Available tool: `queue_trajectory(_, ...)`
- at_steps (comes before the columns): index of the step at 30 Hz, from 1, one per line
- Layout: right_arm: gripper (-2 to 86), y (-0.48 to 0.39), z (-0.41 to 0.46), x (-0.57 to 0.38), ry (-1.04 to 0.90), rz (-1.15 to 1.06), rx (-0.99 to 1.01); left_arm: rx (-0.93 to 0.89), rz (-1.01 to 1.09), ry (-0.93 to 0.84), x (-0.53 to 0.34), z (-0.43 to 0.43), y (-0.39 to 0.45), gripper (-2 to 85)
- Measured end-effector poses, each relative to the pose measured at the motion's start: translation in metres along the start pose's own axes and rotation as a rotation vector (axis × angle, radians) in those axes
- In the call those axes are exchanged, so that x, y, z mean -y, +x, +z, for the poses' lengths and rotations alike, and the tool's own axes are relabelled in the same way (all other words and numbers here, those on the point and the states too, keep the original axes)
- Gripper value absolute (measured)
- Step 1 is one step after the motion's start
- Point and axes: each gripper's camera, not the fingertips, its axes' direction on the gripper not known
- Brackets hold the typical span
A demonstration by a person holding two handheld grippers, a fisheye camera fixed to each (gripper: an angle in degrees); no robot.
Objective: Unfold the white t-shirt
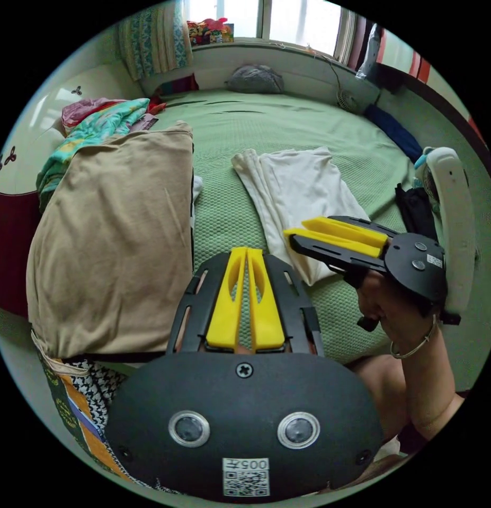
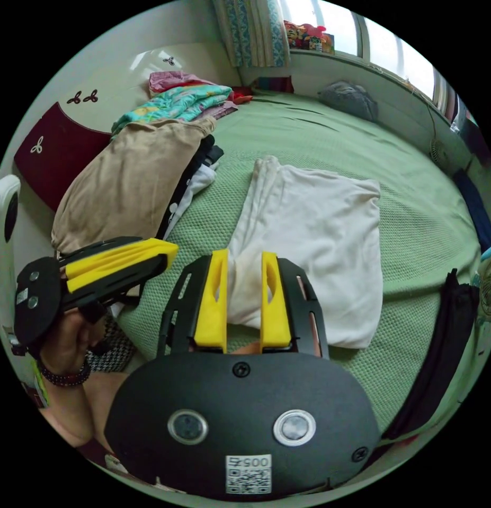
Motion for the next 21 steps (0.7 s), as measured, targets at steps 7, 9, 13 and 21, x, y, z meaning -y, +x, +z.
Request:
queue_trajectory(7, 7.4, 0.004, 0.033, 0.012, -0.106, 0.0, -0.022, -0.071, -0.021, -0.007, 0.0, 0.001, -0.009, -0.4)
queue_trajectory(9, 5.0, 0.008, 0.03, 0.018, -0.104, 0.019, -0.002, -0.076, -0.022, -0.015, 0.001, 0.001, -0.011, -0.5)
queue_trajectory(13, 4.0, 0.013, 0.024, 0.021, -0.078, 0.023, -0.006, -0.118, -0.019, -0.01, 0.003, 0.002, -0.014, -0.6)
queue_trajectory(21, 6.3, 0.015, 0.039, 0.03, -0.126, 0.005, 0.031, -0.098, 0.006, -0.041, 0.01, 0.01, -0.013, -0.7)
